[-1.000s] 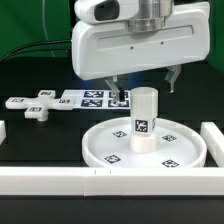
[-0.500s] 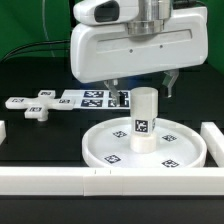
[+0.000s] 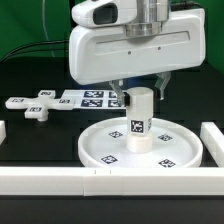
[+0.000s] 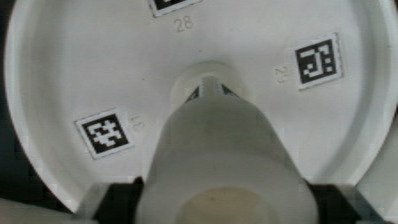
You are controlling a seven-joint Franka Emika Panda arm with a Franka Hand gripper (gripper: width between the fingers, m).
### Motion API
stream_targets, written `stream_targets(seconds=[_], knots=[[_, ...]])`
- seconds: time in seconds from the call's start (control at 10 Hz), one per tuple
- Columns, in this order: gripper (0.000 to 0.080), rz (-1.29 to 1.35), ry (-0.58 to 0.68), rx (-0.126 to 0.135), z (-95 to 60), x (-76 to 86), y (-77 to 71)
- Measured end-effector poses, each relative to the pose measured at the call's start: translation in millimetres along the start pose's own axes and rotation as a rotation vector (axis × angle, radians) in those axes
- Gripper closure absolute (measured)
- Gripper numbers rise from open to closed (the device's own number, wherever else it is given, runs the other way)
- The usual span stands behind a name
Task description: Assemble round table
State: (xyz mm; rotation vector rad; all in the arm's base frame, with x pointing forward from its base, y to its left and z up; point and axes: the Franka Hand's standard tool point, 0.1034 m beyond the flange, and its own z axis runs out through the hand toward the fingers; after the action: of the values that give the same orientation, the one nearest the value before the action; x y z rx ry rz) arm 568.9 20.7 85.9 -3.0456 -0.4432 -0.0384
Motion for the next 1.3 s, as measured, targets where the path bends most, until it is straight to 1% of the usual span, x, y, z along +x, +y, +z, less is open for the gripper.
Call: stream_targets(seconds=[0.2,0.4,0.7,0.8,0.9,1.0,1.3], knots=[[0.0393,0.010,0.000,0.001,0.0,0.1,-0.2],[0.0393,0.248,0.005,0.018,0.4,-0.1,-0.8],[0.0392,0.527,0.013,0.022,1.0,1.8,-7.3],[0.0392,0.691,0.013,0.038,1.7,1.1,-10.6],[0.0392,0.805,0.014,0.042,2.4,-0.1,-11.9],[0.0392,0.960,0.021,0.052,2.8,-1.5,-13.1],[0.0392,1.206,0.011,0.052,3.1,-2.0,-16.3]])
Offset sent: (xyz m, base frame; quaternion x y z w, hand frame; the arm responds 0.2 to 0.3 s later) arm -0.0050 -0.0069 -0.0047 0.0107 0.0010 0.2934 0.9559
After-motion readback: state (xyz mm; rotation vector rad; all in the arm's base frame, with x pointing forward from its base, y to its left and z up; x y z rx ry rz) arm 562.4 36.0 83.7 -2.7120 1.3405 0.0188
